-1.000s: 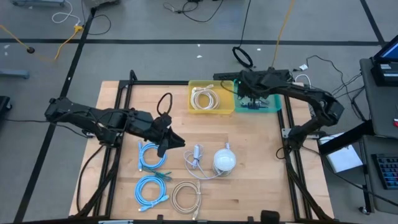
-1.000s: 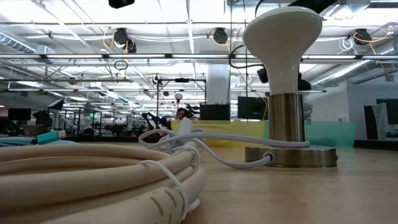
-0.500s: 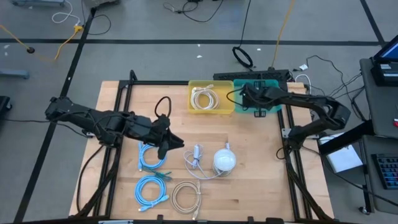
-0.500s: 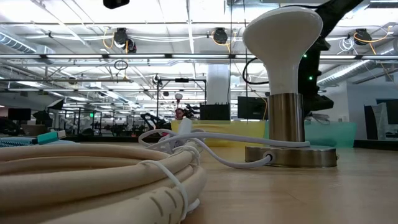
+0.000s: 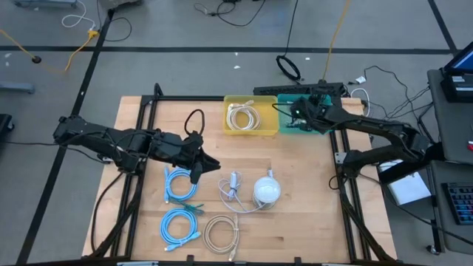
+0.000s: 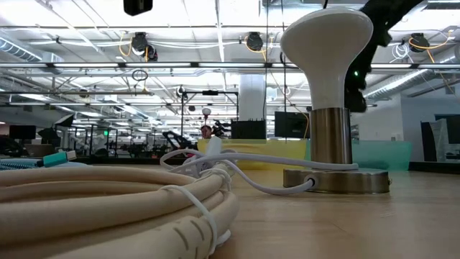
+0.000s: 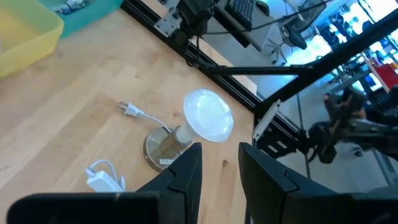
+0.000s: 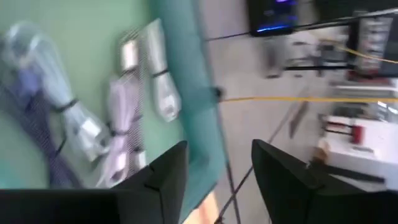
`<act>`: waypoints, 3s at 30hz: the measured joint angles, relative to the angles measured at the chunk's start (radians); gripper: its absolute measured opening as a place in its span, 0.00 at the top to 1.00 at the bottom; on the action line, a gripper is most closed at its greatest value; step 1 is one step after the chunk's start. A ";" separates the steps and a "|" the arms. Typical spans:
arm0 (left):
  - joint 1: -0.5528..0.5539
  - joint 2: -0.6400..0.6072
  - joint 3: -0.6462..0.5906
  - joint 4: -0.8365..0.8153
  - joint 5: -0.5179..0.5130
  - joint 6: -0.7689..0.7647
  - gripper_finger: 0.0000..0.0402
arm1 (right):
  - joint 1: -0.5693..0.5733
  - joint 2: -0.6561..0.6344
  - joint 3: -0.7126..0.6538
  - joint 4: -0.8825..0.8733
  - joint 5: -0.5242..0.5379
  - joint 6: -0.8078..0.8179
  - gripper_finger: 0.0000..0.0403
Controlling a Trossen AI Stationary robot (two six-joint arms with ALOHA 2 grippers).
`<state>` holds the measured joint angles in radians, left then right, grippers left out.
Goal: Pick & Place USB Port
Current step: Put the green and black charger cable into the green bin
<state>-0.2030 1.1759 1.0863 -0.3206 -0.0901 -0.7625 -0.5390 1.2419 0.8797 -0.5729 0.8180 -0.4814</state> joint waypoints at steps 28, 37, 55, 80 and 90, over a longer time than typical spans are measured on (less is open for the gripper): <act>-0.402 0.290 0.000 -0.540 0.121 0.210 0.71 | 0.732 -0.187 0.392 -0.099 -0.347 1.099 0.45; -0.382 0.453 0.000 -0.507 0.084 0.230 0.61 | 0.902 -0.184 0.356 -0.056 -0.344 1.185 0.44; -0.309 0.619 0.000 -0.519 0.168 0.169 0.70 | 1.072 -0.191 0.266 0.294 -0.317 1.201 0.44; -0.100 0.126 0.000 0.575 -0.466 0.039 0.97 | 1.074 -0.182 0.266 0.353 -0.204 1.121 0.44; -0.077 0.251 0.001 0.845 -0.340 0.059 0.97 | 1.050 -0.121 0.266 0.612 -0.241 1.054 0.44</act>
<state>-0.2801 1.4274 1.0870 0.5248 -0.4296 -0.7039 0.5107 1.1207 1.1454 0.0386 0.5767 0.5727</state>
